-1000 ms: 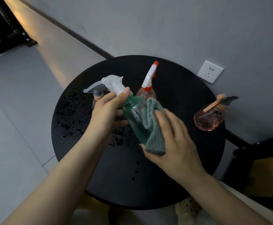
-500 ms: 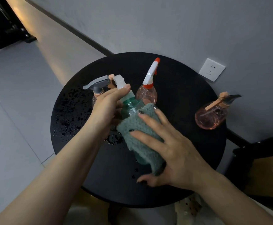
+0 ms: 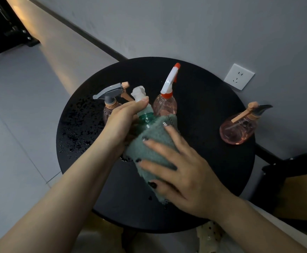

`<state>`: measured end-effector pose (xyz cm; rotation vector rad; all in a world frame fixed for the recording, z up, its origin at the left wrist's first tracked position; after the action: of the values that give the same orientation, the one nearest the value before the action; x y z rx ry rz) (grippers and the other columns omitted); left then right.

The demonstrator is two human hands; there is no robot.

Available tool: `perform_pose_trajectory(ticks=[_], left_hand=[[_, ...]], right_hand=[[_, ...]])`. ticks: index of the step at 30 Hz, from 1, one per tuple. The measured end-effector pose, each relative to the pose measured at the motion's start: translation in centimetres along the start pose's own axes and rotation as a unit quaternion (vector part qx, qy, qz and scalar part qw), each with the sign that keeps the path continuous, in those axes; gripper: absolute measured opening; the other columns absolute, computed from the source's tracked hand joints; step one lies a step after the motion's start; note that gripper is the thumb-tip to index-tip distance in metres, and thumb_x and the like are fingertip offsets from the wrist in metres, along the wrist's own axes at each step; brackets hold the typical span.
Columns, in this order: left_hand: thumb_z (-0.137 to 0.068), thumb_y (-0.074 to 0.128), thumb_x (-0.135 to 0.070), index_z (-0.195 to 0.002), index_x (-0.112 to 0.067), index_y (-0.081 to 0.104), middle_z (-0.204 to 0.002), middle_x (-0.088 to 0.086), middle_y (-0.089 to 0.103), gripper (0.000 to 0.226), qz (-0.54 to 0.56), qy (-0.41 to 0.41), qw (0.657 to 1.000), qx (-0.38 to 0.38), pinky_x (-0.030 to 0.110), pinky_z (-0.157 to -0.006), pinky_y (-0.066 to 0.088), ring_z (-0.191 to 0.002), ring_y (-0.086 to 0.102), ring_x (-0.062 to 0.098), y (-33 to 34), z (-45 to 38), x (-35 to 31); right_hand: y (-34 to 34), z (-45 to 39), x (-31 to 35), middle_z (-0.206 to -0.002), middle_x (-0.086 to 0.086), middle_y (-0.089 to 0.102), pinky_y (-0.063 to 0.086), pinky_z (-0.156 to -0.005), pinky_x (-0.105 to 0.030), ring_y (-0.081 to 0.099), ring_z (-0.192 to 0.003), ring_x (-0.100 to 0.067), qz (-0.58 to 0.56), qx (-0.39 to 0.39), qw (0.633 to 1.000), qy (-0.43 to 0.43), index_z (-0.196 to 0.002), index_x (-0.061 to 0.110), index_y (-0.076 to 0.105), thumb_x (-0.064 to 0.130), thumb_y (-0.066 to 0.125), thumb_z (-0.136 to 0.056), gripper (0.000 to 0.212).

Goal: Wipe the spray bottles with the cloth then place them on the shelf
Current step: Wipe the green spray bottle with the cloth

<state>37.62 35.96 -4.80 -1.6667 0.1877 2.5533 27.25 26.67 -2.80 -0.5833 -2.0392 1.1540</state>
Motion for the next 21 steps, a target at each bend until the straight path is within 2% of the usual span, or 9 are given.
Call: perform_pose_trajectory(ticks=[2,5,8,11,13,15,16,18,21], left_hand=[[-0.087,0.055,-0.041,-0.072,-0.022,0.059,-0.062,-0.002,0.062,0.025,-0.025,0.002,1.000,-0.009,0.023,-0.054,0.040,-0.048,0.055,0.009,-0.1,0.1,0.0],[-0.087,0.056,-0.041,-0.069,-0.022,0.061,-0.057,-0.006,0.064,0.027,-0.021,0.009,1.000,-0.005,0.022,-0.053,0.044,-0.047,0.058,0.007,0.2,0.3,-0.1],[-0.087,0.056,-0.039,-0.058,-0.023,0.065,-0.056,-0.006,0.063,0.035,-0.019,0.016,1.000,0.009,0.022,-0.051,0.042,-0.047,0.057,0.007,0.6,0.4,0.0],[-0.089,0.057,-0.036,-0.053,-0.027,0.068,-0.059,-0.007,0.064,0.039,-0.010,0.029,0.999,0.027,0.020,-0.051,0.044,-0.052,0.060,0.008,1.0,0.3,-0.1],[-0.090,0.055,-0.038,-0.056,-0.028,0.067,-0.061,-0.009,0.064,0.037,-0.034,0.036,0.998,0.029,0.017,-0.048,0.044,-0.055,0.060,0.006,1.2,0.3,-0.1],[-0.091,0.053,-0.038,-0.059,-0.029,0.067,-0.064,-0.009,0.065,0.036,-0.045,0.033,0.998,0.029,0.019,-0.051,0.046,-0.057,0.061,0.005,1.2,0.3,0.0],[-0.092,0.052,-0.038,-0.060,-0.029,0.066,-0.065,-0.010,0.066,0.036,-0.046,0.032,0.998,0.029,0.021,-0.053,0.045,-0.058,0.062,0.004,1.1,0.3,0.1],[-0.093,0.049,-0.037,-0.064,-0.028,0.064,-0.067,-0.010,0.066,0.034,-0.042,0.032,0.998,0.033,0.025,-0.058,0.044,-0.060,0.061,0.006,1.2,0.2,0.1],[-0.095,0.047,-0.034,-0.072,-0.022,0.063,-0.066,-0.007,0.068,0.030,0.002,0.023,0.999,0.037,0.022,-0.057,0.047,-0.058,0.063,0.007,1.1,0.2,0.1]], right_hand=[[0.2,0.2,1.1,-0.139,0.001,0.048,0.025,-0.112,-0.056,0.021,-0.141,-0.035,0.069,0.006,0.996,-0.059,-0.121,0.022,0.058,0.035,0.039,-0.099,0.032],[-0.2,0.2,1.5,-0.133,0.002,0.055,0.023,-0.113,-0.056,0.028,-0.140,-0.030,0.060,0.004,0.995,-0.074,-0.114,0.022,0.066,0.035,0.045,-0.098,0.029],[-1.0,-0.1,0.3,-0.141,0.005,0.047,0.024,-0.116,-0.040,0.023,-0.143,-0.022,-0.006,-0.034,0.999,0.015,-0.125,0.023,0.059,0.032,0.045,-0.097,0.032],[-0.9,-0.4,-2.1,-0.153,0.019,0.023,0.015,-0.112,-0.011,0.011,-0.144,-0.002,-0.129,-0.045,0.978,0.158,-0.144,0.032,0.032,0.034,0.042,-0.095,0.050],[-0.2,-0.1,-3.8,-0.153,0.023,0.018,0.017,-0.111,-0.010,0.012,-0.139,0.010,-0.243,-0.049,0.938,0.241,-0.145,0.039,0.023,0.035,0.042,-0.096,0.053],[0.4,0.5,-5.2,-0.149,0.026,0.026,0.022,-0.113,-0.017,0.021,-0.133,0.016,-0.332,-0.063,0.892,0.302,-0.143,0.043,0.023,0.031,0.042,-0.099,0.050],[0.6,0.7,-5.3,-0.147,0.026,0.029,0.025,-0.114,-0.020,0.024,-0.132,0.017,-0.348,-0.065,0.882,0.312,-0.143,0.043,0.023,0.030,0.043,-0.099,0.051],[0.5,0.5,-4.4,-0.151,0.022,0.025,0.025,-0.114,-0.022,0.022,-0.135,0.013,-0.291,-0.058,0.915,0.272,-0.145,0.042,0.018,0.036,0.042,-0.098,0.054],[0.5,0.1,-2.3,-0.158,0.004,0.009,0.027,-0.113,-0.031,0.011,-0.145,-0.010,-0.110,-0.017,0.980,0.162,-0.146,0.041,0.019,0.046,0.038,-0.094,0.056]])
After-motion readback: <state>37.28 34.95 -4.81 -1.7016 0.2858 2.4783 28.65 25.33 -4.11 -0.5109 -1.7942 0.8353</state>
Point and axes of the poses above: each hand's wrist, its own z-axis away from the middle knuckle, its own y-axis out of the palm, x = y × z, the point moved 8 cm from there along -z, towards the middle knuckle
